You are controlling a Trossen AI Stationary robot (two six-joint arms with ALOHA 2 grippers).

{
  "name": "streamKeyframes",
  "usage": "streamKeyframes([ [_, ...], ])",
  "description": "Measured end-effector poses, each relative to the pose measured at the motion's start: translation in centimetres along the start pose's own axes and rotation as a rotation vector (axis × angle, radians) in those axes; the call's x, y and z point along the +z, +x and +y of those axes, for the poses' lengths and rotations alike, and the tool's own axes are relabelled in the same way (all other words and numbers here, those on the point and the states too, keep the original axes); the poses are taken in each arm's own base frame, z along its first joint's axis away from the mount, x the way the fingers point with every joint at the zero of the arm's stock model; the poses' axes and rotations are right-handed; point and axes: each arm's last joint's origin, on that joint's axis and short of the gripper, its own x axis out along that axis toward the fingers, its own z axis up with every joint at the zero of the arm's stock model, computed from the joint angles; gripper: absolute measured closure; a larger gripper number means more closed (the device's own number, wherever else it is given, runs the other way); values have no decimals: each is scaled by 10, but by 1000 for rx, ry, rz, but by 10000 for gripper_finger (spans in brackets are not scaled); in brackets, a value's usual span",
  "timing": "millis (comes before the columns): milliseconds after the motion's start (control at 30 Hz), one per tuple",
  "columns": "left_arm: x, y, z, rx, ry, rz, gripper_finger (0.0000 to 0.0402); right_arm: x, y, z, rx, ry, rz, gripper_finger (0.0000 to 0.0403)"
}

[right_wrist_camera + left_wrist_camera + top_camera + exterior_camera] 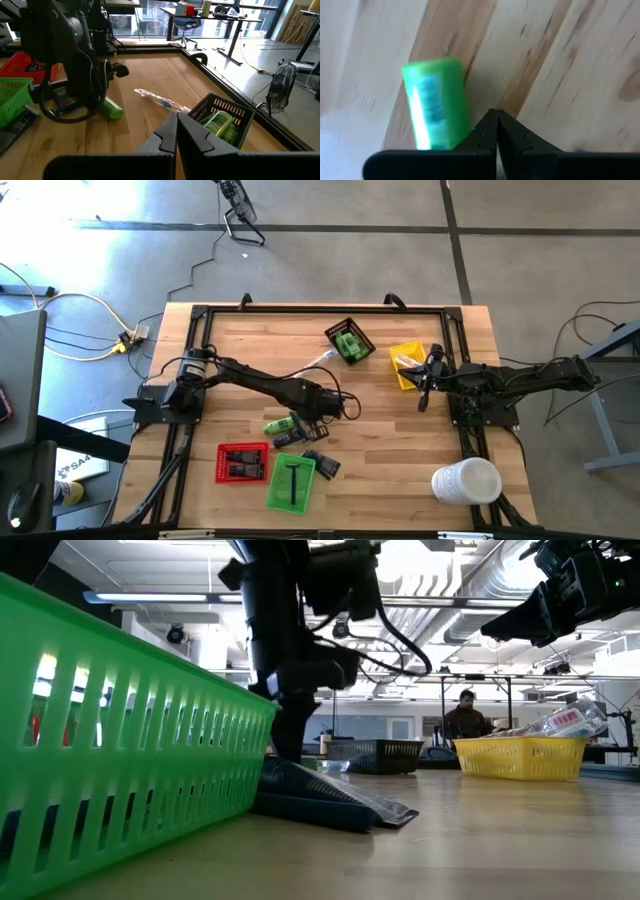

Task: Pick & Place Travel size toiletries
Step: Put the top razor into the green bin

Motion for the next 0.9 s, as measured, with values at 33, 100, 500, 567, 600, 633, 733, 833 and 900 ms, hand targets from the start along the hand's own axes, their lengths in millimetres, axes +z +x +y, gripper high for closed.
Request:
streamKeyframes([
  [33,0,2,0,3,-2,3,402,0,0,0,-1,0,0,400],
  [100,-2,5,5,26,-4,32,402,0,0,0,-1,0,-1,400],
  [500,10,10,29,104,-9,11,401,0,0,0,-1,0,0,400],
  [567,11,11,32,102,-17,17,401,0,0,0,0,0,0,400],
  [600,11,11,32,102,-17,18,402,0,0,0,0,0,0,400],
  [633,11,11,32,102,-17,19,402,0,0,0,0,0,0,400],
  [733,10,8,30,70,-4,32,402,0,0,0,0,0,0,400],
  [833,6,-2,27,20,18,58,402,0,0,0,0,0,0,400],
  [900,1,-12,26,15,58,84,402,0,0,0,0,0,1,400],
])
